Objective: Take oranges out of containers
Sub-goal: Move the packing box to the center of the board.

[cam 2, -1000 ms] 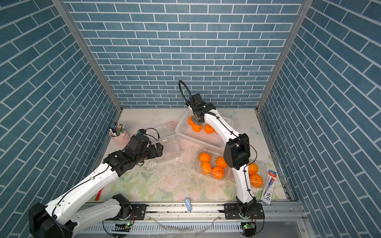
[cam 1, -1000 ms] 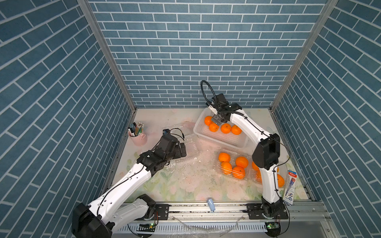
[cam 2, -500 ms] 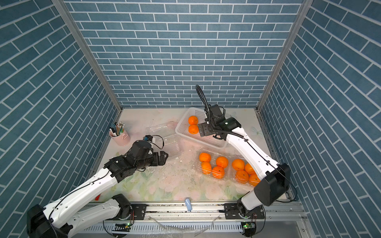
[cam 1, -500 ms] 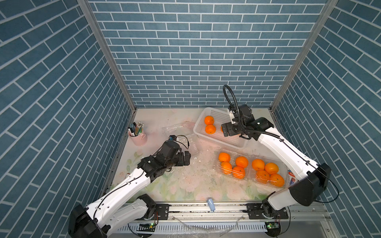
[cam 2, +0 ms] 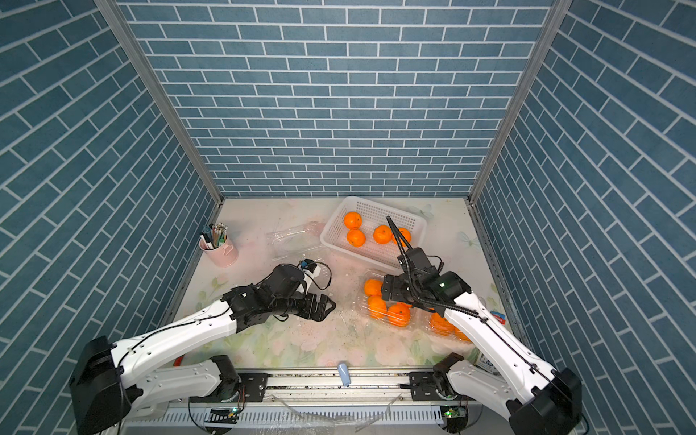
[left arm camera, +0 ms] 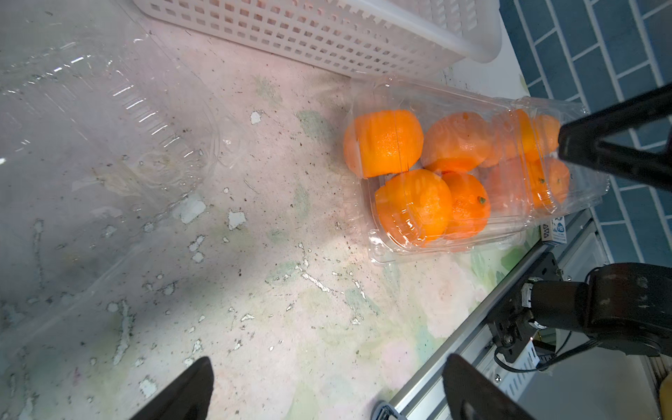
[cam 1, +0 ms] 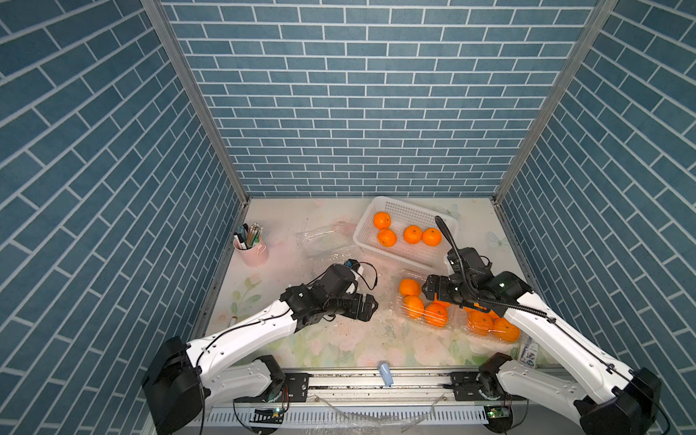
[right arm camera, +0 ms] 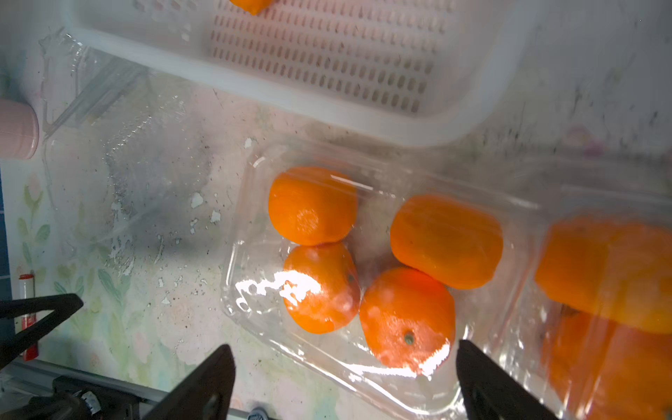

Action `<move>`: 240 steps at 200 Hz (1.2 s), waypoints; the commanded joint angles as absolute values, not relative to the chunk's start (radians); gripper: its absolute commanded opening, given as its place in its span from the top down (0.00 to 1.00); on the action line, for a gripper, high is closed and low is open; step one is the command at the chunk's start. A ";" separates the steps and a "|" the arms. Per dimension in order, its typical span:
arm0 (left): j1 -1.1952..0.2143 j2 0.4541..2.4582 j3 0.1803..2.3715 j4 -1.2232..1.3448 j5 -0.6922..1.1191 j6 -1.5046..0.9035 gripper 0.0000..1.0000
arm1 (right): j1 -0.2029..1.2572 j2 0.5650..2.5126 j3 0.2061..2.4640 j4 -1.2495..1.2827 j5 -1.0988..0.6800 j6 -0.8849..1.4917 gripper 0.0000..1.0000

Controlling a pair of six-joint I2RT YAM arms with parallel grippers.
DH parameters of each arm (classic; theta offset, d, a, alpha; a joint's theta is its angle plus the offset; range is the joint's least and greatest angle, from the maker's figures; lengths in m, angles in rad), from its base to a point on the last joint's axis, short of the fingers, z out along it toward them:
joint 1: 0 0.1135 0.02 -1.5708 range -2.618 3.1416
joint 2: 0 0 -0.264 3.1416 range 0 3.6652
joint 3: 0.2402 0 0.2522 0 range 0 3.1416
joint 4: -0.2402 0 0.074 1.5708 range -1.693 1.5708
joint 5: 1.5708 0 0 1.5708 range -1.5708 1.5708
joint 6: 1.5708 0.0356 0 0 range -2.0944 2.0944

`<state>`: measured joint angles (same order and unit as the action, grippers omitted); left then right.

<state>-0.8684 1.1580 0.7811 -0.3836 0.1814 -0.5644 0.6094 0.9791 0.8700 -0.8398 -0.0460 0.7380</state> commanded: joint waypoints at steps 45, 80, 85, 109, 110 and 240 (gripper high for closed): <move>-0.871 1.336 0.906 -0.314 0.237 -0.521 0.01 | 0.614 0.817 0.779 -0.964 -0.032 0.979 0.10; -0.868 1.438 0.995 -0.335 0.253 -0.462 0.01 | 0.615 0.783 0.751 -0.999 -0.002 1.011 0.10; -0.868 1.454 1.009 -0.338 0.257 -0.454 0.01 | 0.614 0.789 0.747 -0.996 0.001 1.012 0.10; -0.864 1.523 1.068 -0.341 0.280 -0.430 0.01 | 0.614 0.813 0.741 -0.960 0.018 1.007 0.10; -0.863 1.526 1.070 -0.341 0.279 -0.429 0.01 | 0.614 0.814 0.740 -0.956 0.016 1.006 0.10; -0.831 1.699 1.202 -0.365 0.352 -0.404 0.10 | 0.604 1.106 0.812 -0.760 -0.064 0.841 0.14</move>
